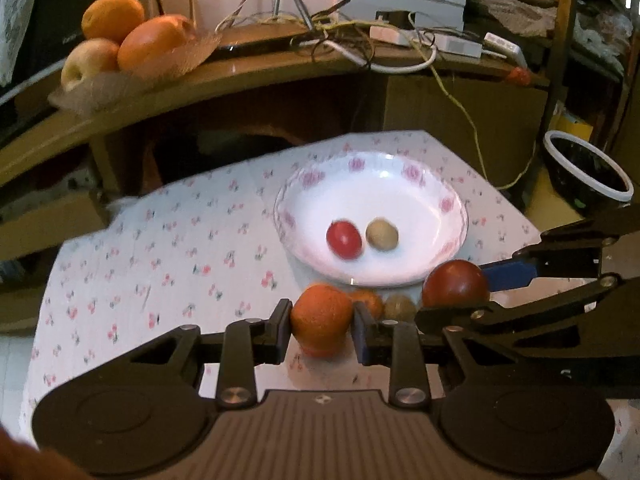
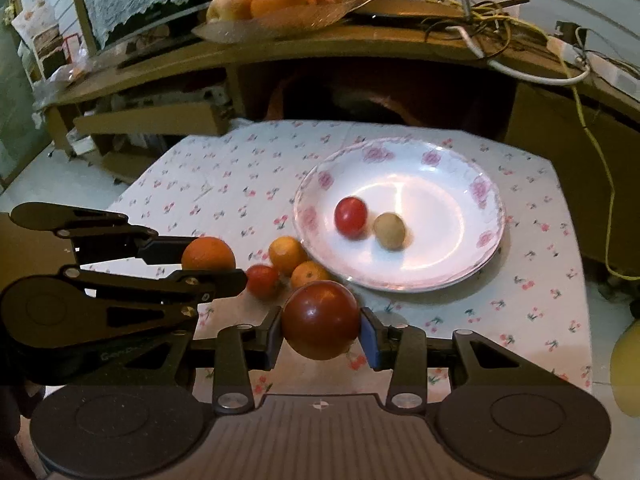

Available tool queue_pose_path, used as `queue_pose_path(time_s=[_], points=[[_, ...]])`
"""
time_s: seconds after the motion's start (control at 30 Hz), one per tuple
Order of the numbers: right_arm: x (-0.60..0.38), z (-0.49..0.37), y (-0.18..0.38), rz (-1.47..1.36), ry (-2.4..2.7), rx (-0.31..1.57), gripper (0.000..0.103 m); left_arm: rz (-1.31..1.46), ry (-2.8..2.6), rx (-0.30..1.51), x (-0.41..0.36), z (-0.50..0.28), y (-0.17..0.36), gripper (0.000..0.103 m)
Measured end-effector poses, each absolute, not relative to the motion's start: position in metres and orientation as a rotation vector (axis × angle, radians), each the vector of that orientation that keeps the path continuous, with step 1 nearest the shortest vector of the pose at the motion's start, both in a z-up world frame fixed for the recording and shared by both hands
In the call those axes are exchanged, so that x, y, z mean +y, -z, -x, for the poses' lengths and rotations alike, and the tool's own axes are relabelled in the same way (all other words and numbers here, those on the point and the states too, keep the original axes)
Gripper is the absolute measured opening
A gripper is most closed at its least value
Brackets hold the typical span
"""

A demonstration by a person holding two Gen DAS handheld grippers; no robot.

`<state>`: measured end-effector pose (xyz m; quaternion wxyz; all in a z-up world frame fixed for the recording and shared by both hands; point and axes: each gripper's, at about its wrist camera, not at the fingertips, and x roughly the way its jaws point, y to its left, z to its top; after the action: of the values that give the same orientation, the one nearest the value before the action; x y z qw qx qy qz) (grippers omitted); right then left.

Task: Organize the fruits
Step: 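Carry the orange and large tomato over the white plate with both tools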

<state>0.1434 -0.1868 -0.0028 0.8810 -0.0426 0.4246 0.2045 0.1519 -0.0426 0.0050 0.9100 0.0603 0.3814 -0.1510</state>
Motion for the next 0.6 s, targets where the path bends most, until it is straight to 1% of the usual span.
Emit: queue_pose_path(time_s=[0.37, 0.6], points=[[-0.204, -0.167, -0.006, 0.060, -0.336, 0.837, 0.041, -0.111, 0.314, 0.776, -0.059, -0.187, -0.009, 0.035], [-0.211, -0.185, -0.001, 0.046, -0.298, 0.829, 0.041, -0.114, 0.319, 0.798, -0.062, -0.207, 0.002, 0.035]])
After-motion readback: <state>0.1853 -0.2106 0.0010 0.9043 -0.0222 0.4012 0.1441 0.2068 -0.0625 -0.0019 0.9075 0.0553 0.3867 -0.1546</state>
